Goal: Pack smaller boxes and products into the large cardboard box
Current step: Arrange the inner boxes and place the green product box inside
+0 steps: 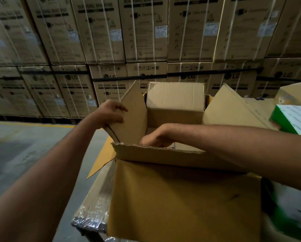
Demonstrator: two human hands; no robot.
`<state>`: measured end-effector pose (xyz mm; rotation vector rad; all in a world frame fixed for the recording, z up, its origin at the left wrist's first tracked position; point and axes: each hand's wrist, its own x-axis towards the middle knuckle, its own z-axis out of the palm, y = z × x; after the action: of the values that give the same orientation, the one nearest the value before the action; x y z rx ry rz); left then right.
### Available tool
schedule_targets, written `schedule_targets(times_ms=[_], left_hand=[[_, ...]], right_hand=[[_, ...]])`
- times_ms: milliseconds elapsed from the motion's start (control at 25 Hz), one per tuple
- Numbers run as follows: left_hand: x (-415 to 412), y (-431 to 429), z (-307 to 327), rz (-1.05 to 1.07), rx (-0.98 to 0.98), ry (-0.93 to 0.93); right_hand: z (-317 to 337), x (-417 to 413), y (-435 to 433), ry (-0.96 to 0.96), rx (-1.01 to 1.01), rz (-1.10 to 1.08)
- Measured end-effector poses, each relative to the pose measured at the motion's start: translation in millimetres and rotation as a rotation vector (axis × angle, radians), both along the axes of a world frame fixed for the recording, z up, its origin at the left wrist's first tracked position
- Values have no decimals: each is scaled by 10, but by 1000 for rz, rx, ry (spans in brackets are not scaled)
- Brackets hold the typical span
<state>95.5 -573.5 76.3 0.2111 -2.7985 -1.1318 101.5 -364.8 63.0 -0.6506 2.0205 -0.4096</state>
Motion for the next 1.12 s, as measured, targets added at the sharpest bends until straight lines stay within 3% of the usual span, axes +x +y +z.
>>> schedule_targets(times_ms=[80, 160, 440, 480, 560, 640, 680, 840, 920, 1040, 1120], left_hand=[[126, -151, -95, -5, 176, -45], [163, -193, -195, 6, 228, -34], [-48, -269, -235, -11, 177, -6], [-50, -263, -243, -1, 72, -2], [-87, -147, -171, 17, -410, -55], [-127, 192, -9, -42, -918, -41], [-142, 433, 97, -122, -1019, -30], [-302, 1369, 238, -463, -812, -175], [-432, 1651, 191, -503, -729, -208], [-553, 1964, 101, -618, -704, -330], [-576, 2202, 24, -720, -686, -427]], right_hand=[[84, 16, 51, -23, -2, -22], [94, 46, 91, -26, 23, -62], [10, 124, 82, 28, 95, -92], [-14, 81, 146, 5, 146, -86], [-37, -10, 319, -31, 307, -100], [-74, -88, 446, 71, 398, -130], [-70, -103, 484, 151, 446, -99], [71, 3, 674, 545, 814, 268], [185, -57, 990, 698, 886, 138], [389, -187, 1665, 792, 879, -266], [360, -351, 2068, 872, 924, -255]])
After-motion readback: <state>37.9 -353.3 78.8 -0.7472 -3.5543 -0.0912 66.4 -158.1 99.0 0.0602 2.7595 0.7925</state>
